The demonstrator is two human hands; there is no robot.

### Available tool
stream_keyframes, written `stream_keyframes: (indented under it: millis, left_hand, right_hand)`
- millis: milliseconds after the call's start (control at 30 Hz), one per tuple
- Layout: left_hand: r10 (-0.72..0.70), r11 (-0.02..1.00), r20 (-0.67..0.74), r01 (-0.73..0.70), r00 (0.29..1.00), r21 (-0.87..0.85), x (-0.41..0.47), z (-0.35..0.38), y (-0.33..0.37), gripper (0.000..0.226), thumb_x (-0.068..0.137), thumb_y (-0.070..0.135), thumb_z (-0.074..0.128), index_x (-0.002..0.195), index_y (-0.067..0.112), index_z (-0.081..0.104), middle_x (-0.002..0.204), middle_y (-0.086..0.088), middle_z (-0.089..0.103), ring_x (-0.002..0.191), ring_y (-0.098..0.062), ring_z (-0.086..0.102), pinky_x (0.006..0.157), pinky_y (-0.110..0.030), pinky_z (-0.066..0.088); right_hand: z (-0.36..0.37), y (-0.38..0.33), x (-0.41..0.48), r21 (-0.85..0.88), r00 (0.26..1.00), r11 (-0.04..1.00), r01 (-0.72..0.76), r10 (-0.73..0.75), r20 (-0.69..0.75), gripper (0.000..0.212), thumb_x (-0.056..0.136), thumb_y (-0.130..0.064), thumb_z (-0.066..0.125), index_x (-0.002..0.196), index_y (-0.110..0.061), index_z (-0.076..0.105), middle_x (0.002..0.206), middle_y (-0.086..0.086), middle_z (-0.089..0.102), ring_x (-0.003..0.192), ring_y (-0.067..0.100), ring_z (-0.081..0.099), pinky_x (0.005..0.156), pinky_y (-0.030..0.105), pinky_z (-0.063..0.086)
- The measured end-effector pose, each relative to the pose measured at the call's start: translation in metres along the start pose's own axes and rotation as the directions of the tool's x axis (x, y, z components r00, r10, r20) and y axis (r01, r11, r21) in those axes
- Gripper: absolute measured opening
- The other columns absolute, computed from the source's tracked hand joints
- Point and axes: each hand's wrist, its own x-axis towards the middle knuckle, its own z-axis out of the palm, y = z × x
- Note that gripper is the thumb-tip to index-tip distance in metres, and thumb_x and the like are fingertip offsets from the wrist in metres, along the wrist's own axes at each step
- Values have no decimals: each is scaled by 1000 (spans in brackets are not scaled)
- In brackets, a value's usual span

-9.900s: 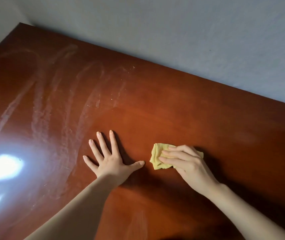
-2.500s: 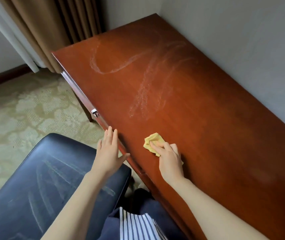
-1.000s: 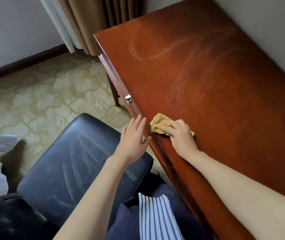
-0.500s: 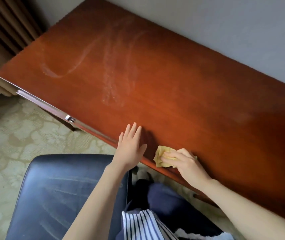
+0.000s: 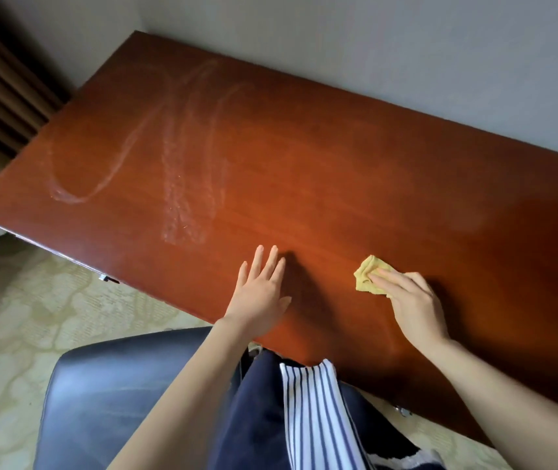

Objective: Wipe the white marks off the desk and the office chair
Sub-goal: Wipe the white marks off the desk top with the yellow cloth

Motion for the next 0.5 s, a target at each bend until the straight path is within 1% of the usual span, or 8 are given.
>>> stream_keyframes:
  millis: [33,67,100,133,167,333,400,500]
  left_hand:
    - [3,1000,16,-3,1000,10,0,-1,2,71,98,39,42,152,15,2,159,-1,-16,142,-24,-25,116,-44,-5]
    - [6,1000,31,-7,1000,17,0,-3,3,71,98,39,42,152,14,3,159,-1,-16,142,-24,-25,116,-44,-5]
    - [10,1000,46,-11,999,23,0,-5,3,71,98,39,42,152,14,3,159,-1,-16,142,-24,-25,116,-44,-4]
    - [12,1000,61,-13,998,27,0,-7,3,71,99,39,42,152,14,3,159,0,-15,142,-24,-25,116,-44,-4]
    - [9,999,75,-12,997,30,0,-9,3,71,99,39,42,152,14,3,159,0,-14,142,-24,-25,116,-44,-4]
    - [-13,999,96,8,995,52,-2,-15,5,69,99,40,41,152,15,4,159,1,-13,142,-23,-25,116,-46,-4]
    - [-18,998,108,12,994,62,-4,-16,6,69,99,40,41,152,15,4,159,1,-13,143,-23,-24,116,-46,-4]
    - [-21,997,114,13,993,74,-6,-18,3,69,99,40,41,152,16,5,159,1,-13,143,-24,-24,115,-48,-5]
  right_hand:
    - [-8,13,3,104,995,994,-30,39,-91,39,93,-3,53,126,-23,57,127,-5,58,107,23,57,111,28,32]
    - [-16,28,6,240,970,962,-127,171,-172,43,84,10,59,118,-16,65,121,1,64,98,29,60,93,40,50]
    - [-18,36,9,283,929,943,-176,254,-267,44,78,16,63,112,-9,69,114,5,68,90,31,61,79,44,55]
    - [-19,36,17,306,912,929,-208,297,-282,44,74,19,65,110,-7,70,110,6,70,86,32,61,74,43,56]
    - [-20,31,23,320,905,926,-202,301,-299,44,74,19,65,109,-7,71,109,5,70,86,31,60,73,42,56]
    - [-23,36,43,366,865,881,-300,413,-285,42,79,13,62,112,-12,70,112,2,69,91,28,57,66,36,51]
    - [-23,27,44,346,862,875,-340,437,-257,42,81,10,61,114,-15,69,113,0,68,92,28,56,66,36,49]
    - [-20,22,46,336,867,882,-330,424,-261,42,80,7,63,115,-16,69,114,0,68,93,29,55,66,40,51]
